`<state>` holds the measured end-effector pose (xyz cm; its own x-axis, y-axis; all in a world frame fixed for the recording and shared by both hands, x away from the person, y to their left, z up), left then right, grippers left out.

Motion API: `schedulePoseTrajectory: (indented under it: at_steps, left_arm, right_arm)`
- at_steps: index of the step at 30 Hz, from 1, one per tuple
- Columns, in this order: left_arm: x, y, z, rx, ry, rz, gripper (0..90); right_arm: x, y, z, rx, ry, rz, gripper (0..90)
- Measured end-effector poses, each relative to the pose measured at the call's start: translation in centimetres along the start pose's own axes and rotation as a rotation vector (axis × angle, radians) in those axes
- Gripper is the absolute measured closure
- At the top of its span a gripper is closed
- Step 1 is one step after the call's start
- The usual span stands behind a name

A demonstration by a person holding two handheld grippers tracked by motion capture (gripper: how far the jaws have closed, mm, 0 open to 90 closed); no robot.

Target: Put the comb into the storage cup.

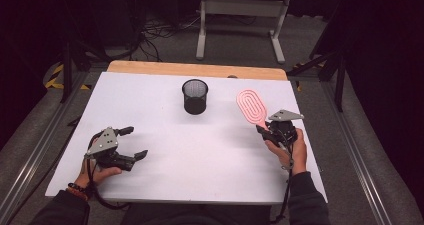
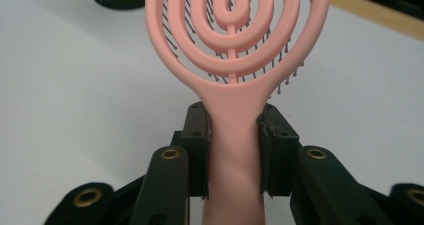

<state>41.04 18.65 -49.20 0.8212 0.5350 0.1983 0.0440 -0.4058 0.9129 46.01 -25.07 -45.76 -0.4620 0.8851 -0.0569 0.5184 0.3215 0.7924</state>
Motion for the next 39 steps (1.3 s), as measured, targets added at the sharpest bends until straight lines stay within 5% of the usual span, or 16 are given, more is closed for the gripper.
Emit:
schedulePoseTrajectory:
  at_steps: [10, 24, 32, 39]
  left_arm:
    - [0.3, 0.0, 0.0, 0.003, 0.021, -0.025, 9.6]
    - [0.9, 0.8, 0.4, -0.017, 0.062, -0.077, 13.3]
    - [1.0, 2.7, 1.5, -0.049, 0.026, -0.108, 11.9]
    - [0.3, 5.1, 2.9, -0.076, -0.010, -0.079, 7.6]
  right_arm:
    - [1.5, 1.5, -1.0, -0.183, 0.025, -0.005, 69.6]
    - [4.0, 2.4, -1.6, -0.322, 0.023, -0.033, 69.7]
    - [6.3, 2.6, -1.3, -0.376, 0.026, -0.060, 69.7]
    - [8.4, 2.6, -0.7, -0.389, 0.047, -0.093, 69.7]
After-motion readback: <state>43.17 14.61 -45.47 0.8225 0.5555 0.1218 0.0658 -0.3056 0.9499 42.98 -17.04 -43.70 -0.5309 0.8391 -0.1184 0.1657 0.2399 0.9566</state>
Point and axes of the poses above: each handheld gripper's, and its own axes: z roughly forward along the jaws, y roughly out of its top, x roughly to its left, the point moved 7 cm from there along z, roughly forward along the jaws, and after that the axes turned 6 degrees about z, right-handed, at the moved point
